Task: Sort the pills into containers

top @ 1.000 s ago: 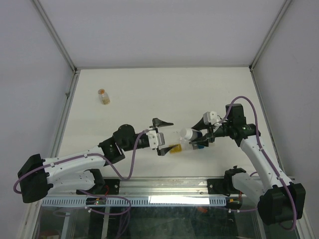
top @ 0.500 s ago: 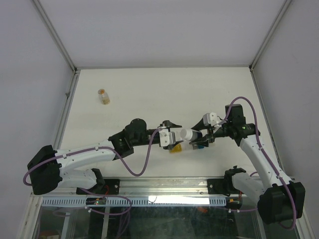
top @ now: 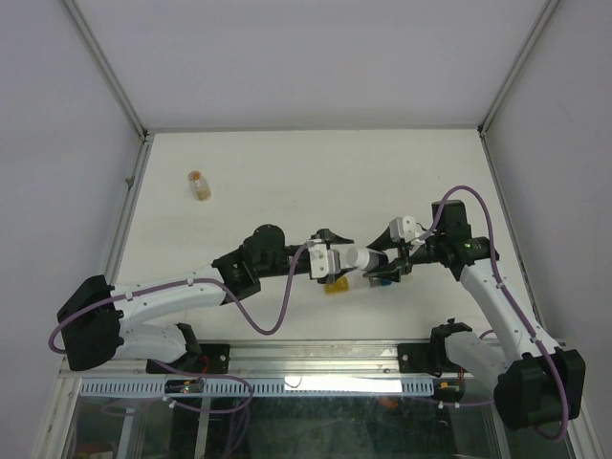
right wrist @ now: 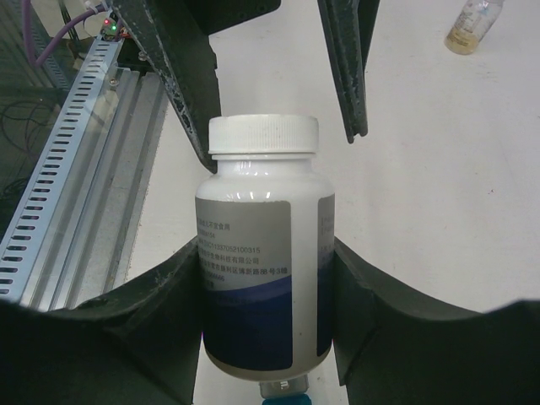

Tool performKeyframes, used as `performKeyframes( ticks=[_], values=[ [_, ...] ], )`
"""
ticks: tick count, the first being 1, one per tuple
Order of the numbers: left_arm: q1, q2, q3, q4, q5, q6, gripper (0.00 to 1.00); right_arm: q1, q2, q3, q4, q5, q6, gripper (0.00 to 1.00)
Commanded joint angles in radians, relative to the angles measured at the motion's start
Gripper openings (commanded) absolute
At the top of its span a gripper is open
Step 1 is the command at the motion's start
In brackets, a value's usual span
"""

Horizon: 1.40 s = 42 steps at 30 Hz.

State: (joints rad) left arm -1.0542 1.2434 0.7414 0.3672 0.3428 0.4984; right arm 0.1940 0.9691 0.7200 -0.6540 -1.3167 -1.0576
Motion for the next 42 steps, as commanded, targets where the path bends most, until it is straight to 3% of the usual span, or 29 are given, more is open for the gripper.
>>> performKeyframes(
  ticks=[1, 11, 18, 20, 24, 29, 32, 37, 42],
  values=[
    [-0.006, 0.008, 0.059, 0.041, 0.041, -0.011, 0.54, -0.002, -0.005, 0.011, 0.008, -0.027, -0.022, 0.00],
    [-0.005, 0.022, 0.080, 0.021, 0.070, -0.018, 0.42, 0.001, -0.006, 0.007, 0.004, -0.018, -0.030, 0.00],
    [0.000, 0.028, 0.100, -0.002, 0.070, -0.092, 0.08, 0.001, -0.006, 0.011, 0.002, -0.007, -0.031, 0.00],
    [0.002, 0.025, 0.102, -0.004, 0.046, -0.169, 0.00, 0.001, -0.004, 0.013, 0.015, 0.008, -0.012, 0.00],
    [0.002, 0.020, 0.092, -0.012, -0.118, -0.468, 0.00, -0.002, -0.006, 0.011, 0.071, 0.044, 0.065, 0.00],
    [0.005, 0.031, 0.044, 0.011, -0.349, -1.017, 0.00, -0.001, 0.011, 0.002, 0.144, 0.094, 0.152, 0.00],
    [0.003, 0.076, 0.060, 0.012, -0.385, -1.108, 0.00, 0.001, 0.019, 0.005, 0.146, 0.101, 0.161, 0.00],
    [0.003, 0.069, 0.086, 0.023, -0.374, -1.093, 0.00, 0.001, 0.013, 0.005, 0.154, 0.109, 0.173, 0.00],
    [0.005, 0.002, 0.041, 0.083, -0.351, -1.045, 0.66, 0.001, 0.012, 0.007, 0.149, 0.102, 0.174, 0.00]
  ],
)
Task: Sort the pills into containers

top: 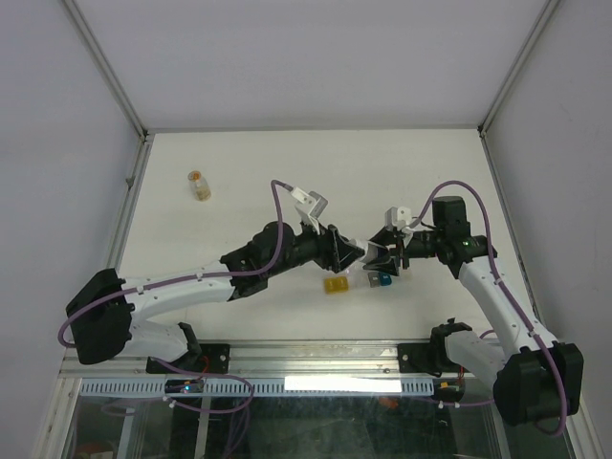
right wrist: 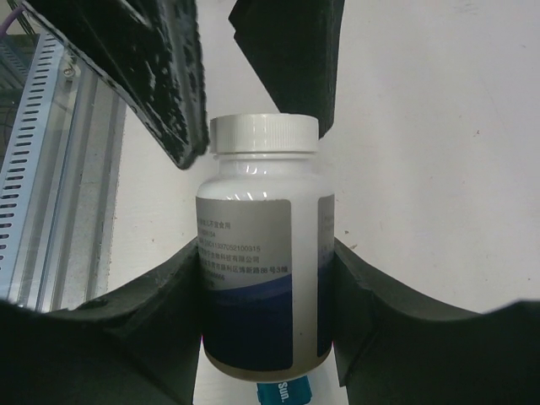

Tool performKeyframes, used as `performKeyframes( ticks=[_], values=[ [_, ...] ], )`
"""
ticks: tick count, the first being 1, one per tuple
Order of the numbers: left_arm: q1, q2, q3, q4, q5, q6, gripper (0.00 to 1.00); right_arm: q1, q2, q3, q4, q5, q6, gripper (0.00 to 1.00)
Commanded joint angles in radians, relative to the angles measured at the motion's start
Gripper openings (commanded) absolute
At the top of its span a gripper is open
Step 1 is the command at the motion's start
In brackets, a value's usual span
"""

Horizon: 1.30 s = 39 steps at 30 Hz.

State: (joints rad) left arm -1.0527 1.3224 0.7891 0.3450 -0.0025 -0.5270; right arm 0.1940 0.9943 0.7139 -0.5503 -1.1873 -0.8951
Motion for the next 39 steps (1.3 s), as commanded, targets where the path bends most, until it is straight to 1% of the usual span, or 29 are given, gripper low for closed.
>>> performKeyframes(
  ticks=[1, 3, 5, 8, 9, 10, 11, 13, 14, 16, 18, 20, 22, 24, 25, 27, 35, 39],
  values=[
    [0.004, -0.090, -0.018, 0.116, -0.007, -0.009, 0.76, 0.001, -0.014, 0.013, 0.044, -0.029, 0.012, 0.00],
    [0.008, -0.113, -0.037, 0.115, -0.007, 0.021, 0.90, 0.001, -0.014, 0.014, 0.040, -0.033, 0.008, 0.00],
    [0.014, -0.143, -0.056, 0.108, -0.006, 0.056, 0.98, 0.001, -0.014, 0.015, 0.033, -0.037, 0.000, 0.00],
    [0.032, -0.180, -0.093, 0.123, 0.022, 0.127, 0.99, 0.000, -0.016, 0.016, 0.021, -0.045, -0.014, 0.00],
    [0.040, -0.190, -0.107, 0.142, 0.055, 0.187, 0.99, 0.000, -0.016, 0.016, 0.016, -0.049, -0.021, 0.00],
    [0.049, -0.193, -0.124, 0.169, 0.118, 0.254, 0.99, -0.001, -0.016, 0.017, 0.010, -0.054, -0.028, 0.00],
    [0.067, -0.190, -0.134, 0.185, 0.255, 0.325, 0.99, -0.001, -0.016, 0.018, 0.005, -0.059, -0.035, 0.00],
    [0.083, -0.167, -0.140, 0.179, 0.458, 0.506, 0.99, -0.001, -0.014, 0.017, -0.010, -0.070, -0.056, 0.00],
    [0.085, -0.153, -0.143, 0.171, 0.513, 0.597, 0.99, 0.000, -0.014, 0.016, -0.016, -0.074, -0.063, 0.00],
    [0.086, -0.129, -0.161, 0.190, 0.557, 0.750, 0.99, 0.000, -0.014, 0.016, -0.022, -0.078, -0.071, 0.00],
    [0.097, -0.108, -0.179, 0.247, 0.562, 0.836, 0.99, -0.001, -0.014, 0.016, -0.023, -0.078, -0.074, 0.00],
    [0.125, -0.079, -0.153, 0.271, 0.588, 0.851, 0.99, -0.001, -0.014, 0.016, -0.025, -0.077, -0.077, 0.00],
    [0.158, -0.044, -0.122, 0.293, 0.617, 0.825, 0.96, -0.001, -0.014, 0.016, -0.027, -0.077, -0.080, 0.00],
    [0.174, -0.005, -0.097, 0.320, 0.642, 0.795, 0.90, -0.001, -0.013, 0.016, -0.027, -0.077, -0.082, 0.00],
    [0.177, 0.010, -0.086, 0.329, 0.643, 0.781, 0.84, 0.000, -0.011, 0.016, -0.030, -0.077, -0.083, 0.00],
    [0.179, 0.034, -0.068, 0.337, 0.645, 0.762, 0.78, 0.000, -0.011, 0.016, -0.032, -0.077, -0.086, 0.00],
    [0.179, 0.064, -0.059, 0.389, 0.683, 0.689, 0.66, 0.000, -0.008, 0.018, -0.038, -0.077, -0.094, 0.00],
    [0.179, 0.076, -0.061, 0.425, 0.694, 0.653, 0.64, 0.000, -0.009, 0.017, -0.040, -0.077, -0.094, 0.00]
  ],
)
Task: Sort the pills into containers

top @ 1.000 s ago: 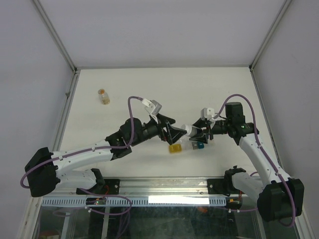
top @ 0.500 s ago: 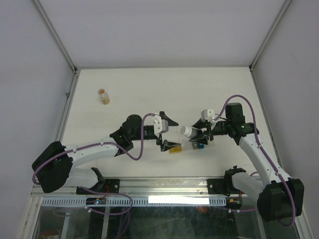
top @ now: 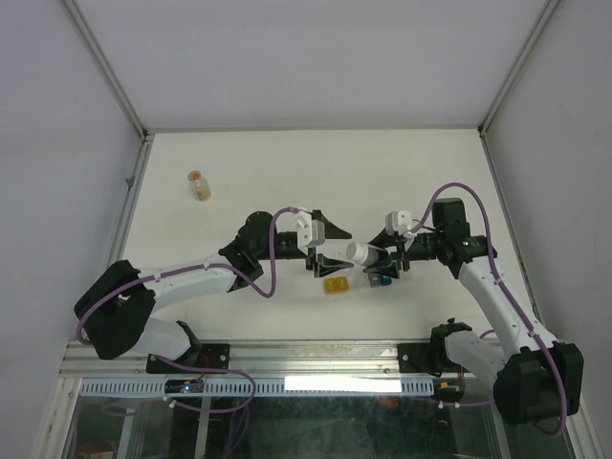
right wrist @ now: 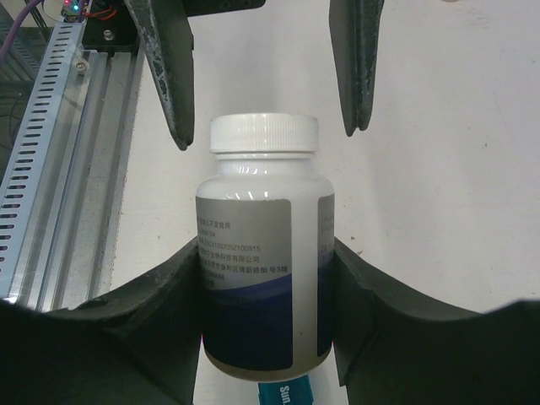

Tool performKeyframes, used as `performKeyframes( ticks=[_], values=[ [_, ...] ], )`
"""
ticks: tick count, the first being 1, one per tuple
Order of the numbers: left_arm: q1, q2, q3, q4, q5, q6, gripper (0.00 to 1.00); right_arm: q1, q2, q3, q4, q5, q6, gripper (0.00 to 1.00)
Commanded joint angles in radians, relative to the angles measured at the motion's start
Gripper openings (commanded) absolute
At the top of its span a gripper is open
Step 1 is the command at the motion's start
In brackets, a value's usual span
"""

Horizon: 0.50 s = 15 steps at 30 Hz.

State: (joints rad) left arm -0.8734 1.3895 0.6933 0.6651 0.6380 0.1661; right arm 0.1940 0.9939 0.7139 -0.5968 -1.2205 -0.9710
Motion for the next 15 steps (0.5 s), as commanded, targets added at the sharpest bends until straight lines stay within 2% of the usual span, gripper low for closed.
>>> performKeyframes(
  ticks=[1, 11, 15],
  values=[
    [0.000, 0.013, 0.036, 0.111, 0.054, -0.048, 0.63, -0.001, -0.008, 0.017, 0.006, -0.044, -0.018, 0.00],
    [0.001, 0.032, 0.057, 0.109, 0.052, -0.082, 0.56, -0.001, -0.008, 0.017, 0.006, -0.045, -0.020, 0.00],
    [0.000, 0.032, 0.066, 0.104, 0.044, -0.102, 0.46, 0.000, -0.008, 0.018, 0.005, -0.044, -0.020, 0.00]
  ],
)
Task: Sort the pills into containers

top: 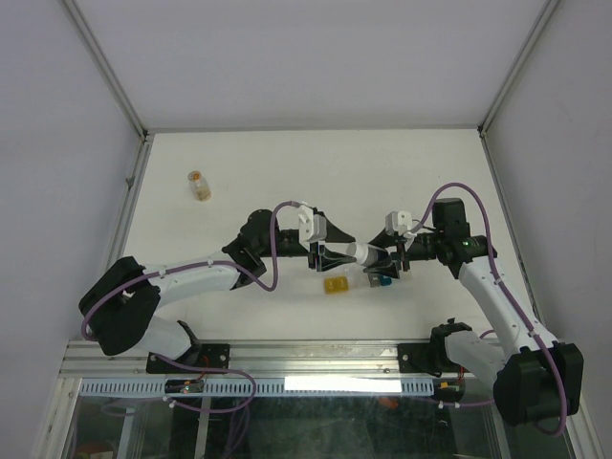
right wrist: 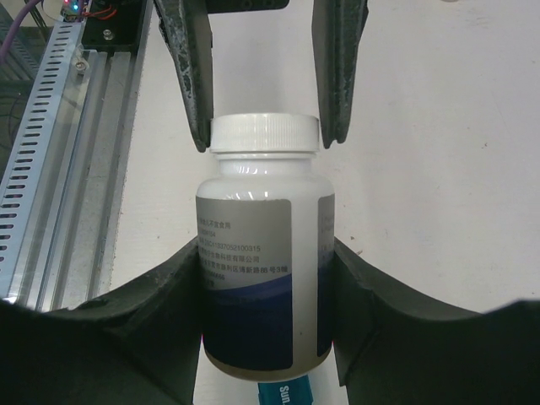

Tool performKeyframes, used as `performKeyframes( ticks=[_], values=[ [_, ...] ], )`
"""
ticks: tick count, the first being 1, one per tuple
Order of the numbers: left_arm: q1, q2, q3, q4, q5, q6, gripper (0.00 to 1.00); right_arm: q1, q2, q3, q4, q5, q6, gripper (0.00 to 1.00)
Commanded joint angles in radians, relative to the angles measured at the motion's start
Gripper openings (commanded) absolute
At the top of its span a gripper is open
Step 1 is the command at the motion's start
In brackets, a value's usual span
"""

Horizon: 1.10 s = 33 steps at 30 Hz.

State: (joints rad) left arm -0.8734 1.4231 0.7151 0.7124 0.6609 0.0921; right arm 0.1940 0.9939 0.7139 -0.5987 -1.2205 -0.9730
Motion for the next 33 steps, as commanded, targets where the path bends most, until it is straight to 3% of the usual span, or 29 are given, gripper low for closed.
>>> performKeyframes(
  ticks=[1, 25, 33],
  values=[
    [0.000, -0.001, 0.047, 0.051, 0.022, -0.034, 0.44, -0.001, -0.008, 0.018, 0.007, -0.044, -0.019, 0.00],
    [-0.002, 0.028, 0.075, -0.031, 0.041, -0.063, 0.47, 0.000, -0.004, 0.019, 0.005, -0.044, -0.018, 0.00],
    [-0.002, 0.025, 0.077, -0.033, 0.039, -0.111, 0.22, -0.001, -0.005, 0.019, 0.004, -0.042, -0.018, 0.00]
  ],
)
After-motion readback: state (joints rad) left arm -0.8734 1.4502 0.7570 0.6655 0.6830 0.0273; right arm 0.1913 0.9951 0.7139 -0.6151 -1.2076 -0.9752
